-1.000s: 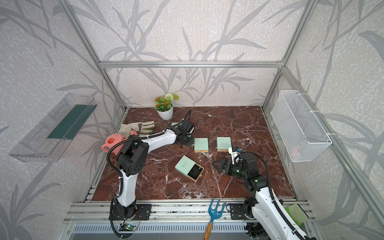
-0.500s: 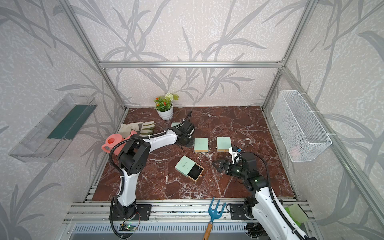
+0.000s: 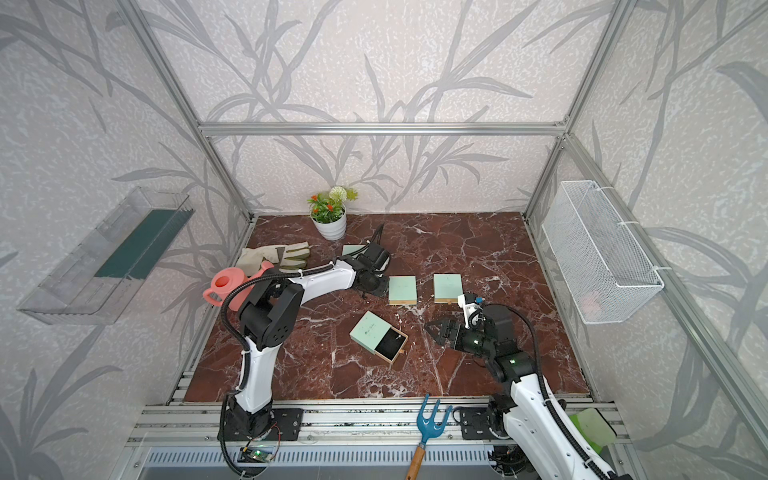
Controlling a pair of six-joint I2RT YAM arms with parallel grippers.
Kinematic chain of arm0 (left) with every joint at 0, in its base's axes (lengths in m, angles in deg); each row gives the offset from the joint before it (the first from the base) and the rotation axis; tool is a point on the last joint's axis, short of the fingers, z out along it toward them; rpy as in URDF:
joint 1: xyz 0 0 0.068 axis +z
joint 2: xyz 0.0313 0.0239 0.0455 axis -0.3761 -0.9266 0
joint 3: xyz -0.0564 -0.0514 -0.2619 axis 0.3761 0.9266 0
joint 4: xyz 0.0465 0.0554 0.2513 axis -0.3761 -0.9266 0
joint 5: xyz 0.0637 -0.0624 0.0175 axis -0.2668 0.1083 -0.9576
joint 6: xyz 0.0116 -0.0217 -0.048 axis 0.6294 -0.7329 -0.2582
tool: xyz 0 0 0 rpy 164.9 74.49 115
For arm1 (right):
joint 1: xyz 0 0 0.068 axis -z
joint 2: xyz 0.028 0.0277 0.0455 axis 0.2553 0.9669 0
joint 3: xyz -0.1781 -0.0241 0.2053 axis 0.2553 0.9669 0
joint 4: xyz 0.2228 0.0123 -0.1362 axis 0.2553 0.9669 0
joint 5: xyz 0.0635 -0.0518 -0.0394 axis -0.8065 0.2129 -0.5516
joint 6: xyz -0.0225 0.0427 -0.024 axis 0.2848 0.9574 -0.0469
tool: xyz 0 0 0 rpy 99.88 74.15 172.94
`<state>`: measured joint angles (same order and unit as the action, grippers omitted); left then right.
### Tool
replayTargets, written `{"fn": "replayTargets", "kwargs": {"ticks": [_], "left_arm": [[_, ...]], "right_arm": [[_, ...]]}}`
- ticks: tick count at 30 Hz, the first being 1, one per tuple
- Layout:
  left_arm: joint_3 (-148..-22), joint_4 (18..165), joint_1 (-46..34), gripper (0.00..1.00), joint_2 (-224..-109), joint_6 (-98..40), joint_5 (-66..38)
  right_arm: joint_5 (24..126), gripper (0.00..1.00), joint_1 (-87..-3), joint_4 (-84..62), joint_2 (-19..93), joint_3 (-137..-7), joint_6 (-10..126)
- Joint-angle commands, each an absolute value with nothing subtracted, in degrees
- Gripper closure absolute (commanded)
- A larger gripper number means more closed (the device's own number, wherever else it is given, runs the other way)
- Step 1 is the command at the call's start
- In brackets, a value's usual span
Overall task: Take out the earrings from the drawer-style jewelry box
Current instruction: Place the earring at the center of the board.
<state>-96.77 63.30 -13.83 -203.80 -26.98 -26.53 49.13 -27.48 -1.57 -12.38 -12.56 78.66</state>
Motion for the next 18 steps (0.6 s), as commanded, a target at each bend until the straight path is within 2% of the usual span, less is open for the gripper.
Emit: {"fn": "replayTargets", "kwargs": {"ticks": [1,12,18], "left_arm": [[-97.8,62.9,-13.6,0.73,-204.3,-27.6,-26.3],[-98.7,62.5,-13.6,0.7,-197.4,-28.6,-26.6],[-89.8,65.4,-13.8,0.71,-185.7,-29.3,-26.2]], "right_arm": [[48.2,0.01,-27.1,-1.0,-12.4,-12.4,77.9],[48.4,0.01,-27.1,-1.3,-11.8,-12.9,78.1],[48.5,0.01,-27.1,-0.5,-10.8,-14.4,77.8]]}}
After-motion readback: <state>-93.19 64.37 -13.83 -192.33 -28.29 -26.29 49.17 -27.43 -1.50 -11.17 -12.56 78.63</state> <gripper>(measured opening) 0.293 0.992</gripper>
